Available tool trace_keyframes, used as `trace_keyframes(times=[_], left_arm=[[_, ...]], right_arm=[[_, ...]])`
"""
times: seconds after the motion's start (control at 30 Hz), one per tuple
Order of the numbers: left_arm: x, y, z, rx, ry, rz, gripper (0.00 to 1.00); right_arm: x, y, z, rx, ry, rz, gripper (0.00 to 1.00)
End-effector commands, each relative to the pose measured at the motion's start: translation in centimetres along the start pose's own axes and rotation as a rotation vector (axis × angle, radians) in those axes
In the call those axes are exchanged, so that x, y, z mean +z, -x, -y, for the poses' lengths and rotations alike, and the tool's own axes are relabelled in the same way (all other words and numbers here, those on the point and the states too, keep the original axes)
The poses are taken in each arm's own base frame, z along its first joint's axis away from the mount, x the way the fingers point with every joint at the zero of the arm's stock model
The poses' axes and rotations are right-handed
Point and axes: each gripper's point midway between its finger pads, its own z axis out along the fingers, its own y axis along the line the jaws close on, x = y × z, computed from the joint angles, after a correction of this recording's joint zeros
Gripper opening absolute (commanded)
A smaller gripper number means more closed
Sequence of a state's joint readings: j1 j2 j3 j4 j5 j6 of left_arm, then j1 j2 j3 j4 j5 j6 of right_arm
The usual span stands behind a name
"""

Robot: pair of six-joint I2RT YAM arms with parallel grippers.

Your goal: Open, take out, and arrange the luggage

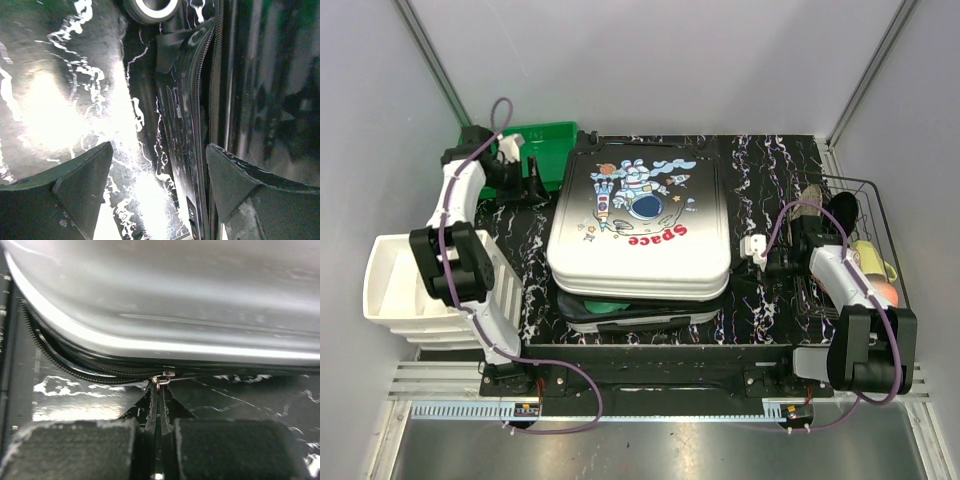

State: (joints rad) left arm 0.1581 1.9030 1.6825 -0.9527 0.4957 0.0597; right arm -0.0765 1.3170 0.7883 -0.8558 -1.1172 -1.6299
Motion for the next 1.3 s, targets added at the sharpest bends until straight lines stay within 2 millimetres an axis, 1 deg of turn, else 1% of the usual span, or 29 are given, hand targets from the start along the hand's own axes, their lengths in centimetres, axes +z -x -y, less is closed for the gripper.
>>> trace_keyframes(times=[0.0, 0.1, 0.13, 0.2, 0.23, 0.27, 0.3, 0.33, 0.37, 0.43, 0.47, 0.5, 0.53, 0.63, 0.7, 0.77, 0.8, 0.83, 0.87, 0.9, 0.93, 0.97, 1.0, 1.03, 1.1, 1.13, 1.2, 1.23, 1.27], left_arm=[[-4.9, 2.4, 1.7, 0.078, -0.014, 0.161, 0.81], [-4.6, 2.0, 1.6, 0.083, -0.018, 0.146, 0.81], [-4.6, 1.9, 1.6, 0.082, -0.021, 0.145, 0.81], [-4.1, 1.9, 1.6, 0.070, -0.032, 0.134, 0.81], [-4.0, 2.0, 1.6, 0.069, -0.036, 0.133, 0.81], [-4.0, 2.1, 1.7, 0.064, -0.043, 0.133, 0.81], [-3.9, 2.3, 1.7, 0.066, -0.049, 0.135, 0.81], [-3.9, 2.4, 1.8, 0.063, -0.051, 0.136, 0.81], [-3.8, 2.5, 2.0, 0.055, -0.064, 0.135, 0.81], [-4.0, 3.0, 2.2, 0.058, -0.075, 0.146, 0.81], [-4.0, 3.1, 2.5, 0.061, -0.093, 0.151, 0.81], [-4.0, 3.1, 2.7, 0.064, -0.104, 0.153, 0.81], [-4.0, 3.3, 2.9, 0.072, -0.111, 0.162, 0.81], [-4.1, 3.0, 3.2, 0.102, -0.125, 0.172, 0.81], [-4.4, 3.1, 3.5, 0.129, -0.131, 0.184, 0.81], [-4.8, 3.3, 3.7, 0.165, -0.139, 0.198, 0.81], [-5.1, 3.5, 3.8, 0.178, -0.138, 0.205, 0.81], [-5.2, 3.7, 3.8, 0.193, -0.135, 0.212, 0.81], [-5.4, 4.0, 3.8, 0.200, -0.129, 0.221, 0.81], [-5.7, 4.2, 3.9, 0.206, -0.125, 0.230, 0.80], [-5.9, 4.5, 3.8, 0.219, -0.120, 0.239, 0.80], [-6.3, 4.8, 3.9, 0.233, -0.110, 0.257, 0.80], [-6.5, 5.1, 3.8, 0.241, -0.099, 0.272, 0.80], [-6.8, 5.8, 3.8, 0.255, -0.087, 0.305, 0.80], [-7.4, 6.7, 3.7, 0.274, -0.063, 0.346, 0.80], [-7.7, 7.7, 3.8, 0.289, -0.054, 0.379, 0.81], [-8.4, 9.6, 4.0, 0.301, -0.047, 0.427, 0.81], [-8.7, 10.8, 4.1, 0.295, -0.049, 0.460, 0.81], [-8.2, 11.7, 3.9, 0.280, -0.058, 0.469, 0.81]], right_arm=[[0.7, 4.6, -4.1, -0.014, 0.086, 0.144, 0.00], [0.4, 5.3, -4.7, -0.007, 0.087, 0.150, 0.00], [0.7, 5.7, -5.2, 0.004, 0.111, 0.155, 0.00], [0.7, 5.8, -3.8, 0.034, 0.075, 0.143, 0.00], [0.7, 5.4, -3.4, 0.145, 0.060, 0.111, 0.00], [0.8, 5.2, -1.7, 0.133, 0.025, 0.097, 0.00], [0.7, 4.9, -0.9, 0.153, 0.005, 0.081, 0.00], [0.7, 4.4, -0.2, 0.227, -0.019, 0.053, 0.00], [0.7, 4.2, 1.5, 0.231, -0.052, 0.049, 0.00], [0.7, 4.0, 2.8, 0.275, -0.079, 0.042, 0.00], [0.1, 3.2, 4.1, 0.311, -0.118, 0.032, 0.00], [-0.3, 2.7, 4.8, 0.343, -0.146, 0.025, 0.00], [-0.5, 2.5, 5.6, 0.333, -0.165, 0.016, 0.00], [-1.0, 0.5, 6.9, 0.358, -0.202, -0.029, 0.00], [-1.4, -0.2, 8.2, 0.373, -0.228, -0.049, 0.00], [-2.7, -0.9, 11.4, 0.360, -0.340, -0.084, 0.00], [-3.3, -1.0, 12.6, 0.404, -0.393, -0.085, 0.00], [-4.6, -0.9, 15.3, 0.368, -0.487, -0.109, 0.00], [-5.3, -0.9, 16.6, 0.371, -0.539, -0.123, 0.04], [-6.3, -1.1, 17.9, 0.411, -0.618, -0.148, 0.04], [-7.4, 0.0, 19.6, 0.400, -0.664, -0.149, 0.07], [-8.0, 0.5, 20.2, 0.407, -0.694, -0.156, 0.26], [-8.9, 0.6, 20.8, 0.440, -0.742, -0.176, 0.37], [-9.8, 1.7, 21.1, 0.456, -0.763, -0.184, 0.51], [-10.6, 2.8, 20.6, 0.495, -0.778, -0.192, 0.67], [-11.2, 3.9, 19.8, 0.514, -0.779, -0.199, 0.70], [-11.4, 5.1, 18.6, 0.554, -0.767, -0.187, 0.77], [-11.4, 6.1, 17.1, 0.581, -0.737, -0.179, 0.77], [-11.2, 6.7, 16.3, 0.603, -0.718, -0.166, 0.77]])
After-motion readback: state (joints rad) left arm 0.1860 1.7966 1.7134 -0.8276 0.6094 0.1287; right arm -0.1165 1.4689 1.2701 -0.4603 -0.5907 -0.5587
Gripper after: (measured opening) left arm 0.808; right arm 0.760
